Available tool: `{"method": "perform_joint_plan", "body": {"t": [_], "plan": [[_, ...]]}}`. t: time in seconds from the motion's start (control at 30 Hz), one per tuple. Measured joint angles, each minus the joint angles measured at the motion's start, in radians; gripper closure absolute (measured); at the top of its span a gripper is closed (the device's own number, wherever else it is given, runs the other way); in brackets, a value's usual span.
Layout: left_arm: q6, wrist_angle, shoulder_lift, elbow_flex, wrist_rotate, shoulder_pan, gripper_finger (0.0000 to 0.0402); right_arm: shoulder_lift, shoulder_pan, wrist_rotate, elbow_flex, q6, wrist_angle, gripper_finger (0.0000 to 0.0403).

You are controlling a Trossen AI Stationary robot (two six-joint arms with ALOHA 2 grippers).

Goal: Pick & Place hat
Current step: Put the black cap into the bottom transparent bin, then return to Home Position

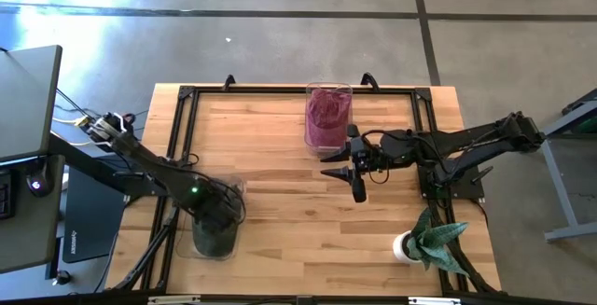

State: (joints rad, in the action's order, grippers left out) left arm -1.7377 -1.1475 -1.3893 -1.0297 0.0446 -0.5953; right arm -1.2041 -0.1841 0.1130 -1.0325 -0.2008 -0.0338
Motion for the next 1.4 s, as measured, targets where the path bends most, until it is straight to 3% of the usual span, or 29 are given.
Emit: {"method": "perform_joint_plan", "body": {"t": [0.17, 0.33, 0.53, 0.7, 0.8, 0.87, 0.97, 1.03, 1.1, 1.23, 1.4], "plan": [[-0.088, 0.103, 0.0, 0.123, -0.052, -0.001, 0.0402, 0.0, 0.0, 0.0, 0.0, 0.0, -0.001, 0.0261], [-0.1, 0.05, 0.01, 0.139, -0.047, -0.038, 0.0402, 0.0, 0.0, 0.0, 0.0, -0.001, -0.003, 0.0261], [-0.13, 0.03, 0.049, 0.133, -0.047, -0.109, 0.0402, 0.0, 0.0, 0.0, 0.0, -0.003, -0.003, 0.0261], [-0.155, -0.034, 0.125, 0.022, -0.073, -0.118, 0.0402, 0.0, 0.0, 0.013, 0.0, -0.001, -0.003, 0.0261], [-0.199, -0.105, 0.159, -0.068, -0.175, -0.118, 0.0402, 0.0, 0.0, 0.031, 0.0, -0.001, -0.003, 0.0261], [-0.233, -0.096, 0.172, -0.108, -0.326, -0.119, 0.0402, 0.0, 0.0, 0.036, 0.0, -0.001, -0.003, 0.0261], [-0.203, -0.009, 0.174, -0.118, -0.554, -0.109, 0.0402, 0.0, 0.0, 0.036, 0.0, 0.0, -0.002, 0.0261], [-0.157, 0.065, 0.166, -0.099, -0.588, -0.075, 0.0402, 0.0, 0.0, 0.035, 0.0, -0.001, -0.002, 0.0261], [-0.093, 0.159, 0.134, -0.07, -0.533, -0.03, 0.0402, 0.007, 0.0, 0.032, 0.0, -0.006, -0.003, 0.0261], [0.061, 0.325, 0.06, -0.022, -0.296, 0.02, 0.0402, 0.04, 0.0, 0.027, 0.0, -0.024, -0.001, 0.0261], [0.161, 0.345, -0.042, -0.017, 0.029, 0.018, 0.0402, 0.087, 0.0, 0.036, 0.0, -0.024, -0.002, 0.0261]]}}
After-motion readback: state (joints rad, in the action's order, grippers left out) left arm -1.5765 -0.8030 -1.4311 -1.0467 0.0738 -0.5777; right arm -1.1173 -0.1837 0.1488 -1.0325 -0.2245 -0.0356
